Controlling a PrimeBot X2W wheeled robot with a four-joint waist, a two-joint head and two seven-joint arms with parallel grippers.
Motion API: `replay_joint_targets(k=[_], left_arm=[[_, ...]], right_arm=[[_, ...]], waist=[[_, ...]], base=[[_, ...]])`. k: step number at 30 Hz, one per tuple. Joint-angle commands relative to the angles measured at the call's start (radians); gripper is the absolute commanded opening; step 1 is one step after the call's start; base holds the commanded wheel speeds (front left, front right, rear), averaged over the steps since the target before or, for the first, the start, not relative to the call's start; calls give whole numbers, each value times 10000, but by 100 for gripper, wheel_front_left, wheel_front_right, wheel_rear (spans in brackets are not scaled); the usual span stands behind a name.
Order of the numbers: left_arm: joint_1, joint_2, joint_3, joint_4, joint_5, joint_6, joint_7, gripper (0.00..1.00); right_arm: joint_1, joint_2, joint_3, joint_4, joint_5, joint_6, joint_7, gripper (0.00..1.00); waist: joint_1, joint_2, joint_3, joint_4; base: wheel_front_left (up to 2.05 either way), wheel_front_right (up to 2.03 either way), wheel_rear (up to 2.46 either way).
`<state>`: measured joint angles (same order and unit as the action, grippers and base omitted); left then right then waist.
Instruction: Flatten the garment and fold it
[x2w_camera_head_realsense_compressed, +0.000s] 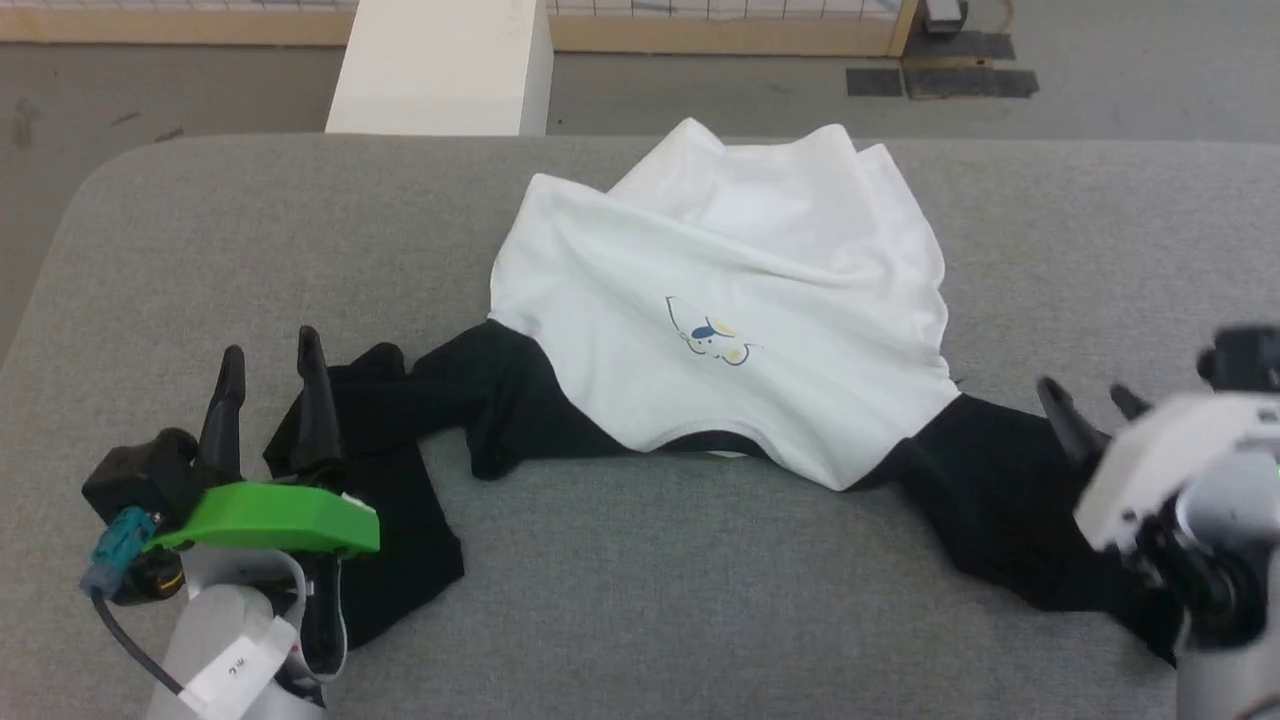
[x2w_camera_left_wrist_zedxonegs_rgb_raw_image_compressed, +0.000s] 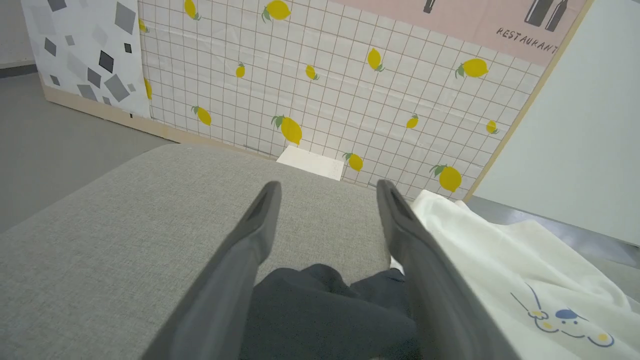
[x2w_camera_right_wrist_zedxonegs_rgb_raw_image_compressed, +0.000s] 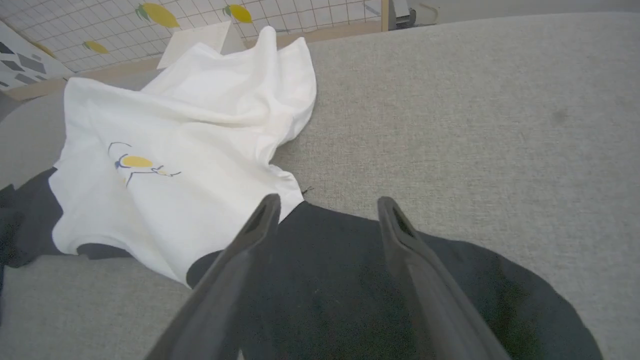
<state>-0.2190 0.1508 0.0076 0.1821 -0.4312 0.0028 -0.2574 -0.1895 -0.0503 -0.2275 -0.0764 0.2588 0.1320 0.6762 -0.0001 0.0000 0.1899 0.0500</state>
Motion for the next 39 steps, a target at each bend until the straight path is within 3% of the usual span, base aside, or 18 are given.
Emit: replay_joint_targets(k=[1,12,23,24,25,26,34,39], left_arm=[[137,-134,65,-273,80,47,-40,100],[-314,-248,-118,-967,304,-166,-42,100],[-623,-455,-84,-942,430,-319,-43,100],[-641,-476,-83,-933,442,-343,-43,100],[-651,-488,-99,-907,462,-358,-43,100],[-679,-510,-125,-884,472,-385,-43,100],[-923,-617,-217,-709,503,-529,-43,100],[-1029,-651,-266,-584,490,-605,-43,100]], right_arm=[[-641,-51,171,179,-372,-13,222,100],[-4247,-848,1242,3103,-2144,-13,1670,100],[-4802,-1106,1995,4953,-2400,-13,2242,100],[-4819,-1171,2025,5035,-2321,-13,2393,93],[-4852,-1237,2033,5043,-2271,-13,2462,24],[-4928,-1350,1982,4989,-2254,-13,2441,0],[-6380,-2466,1164,4511,-2968,-13,2040,0],[-7430,-2738,502,4224,-3931,-13,1384,0]], waist=[[1,0,310,161],[1,0,1755,1050],[1,0,2558,1502],[1,0,2587,1532],[1,0,2618,1559],[1,0,2667,1607],[1,0,3032,1881],[1,0,3234,2063]], base=[[0,0,0],[0,0,0],[0,0,0],[0,0,0],[0,0,0],[0,0,0],[0,0,0],[0,0,0]])
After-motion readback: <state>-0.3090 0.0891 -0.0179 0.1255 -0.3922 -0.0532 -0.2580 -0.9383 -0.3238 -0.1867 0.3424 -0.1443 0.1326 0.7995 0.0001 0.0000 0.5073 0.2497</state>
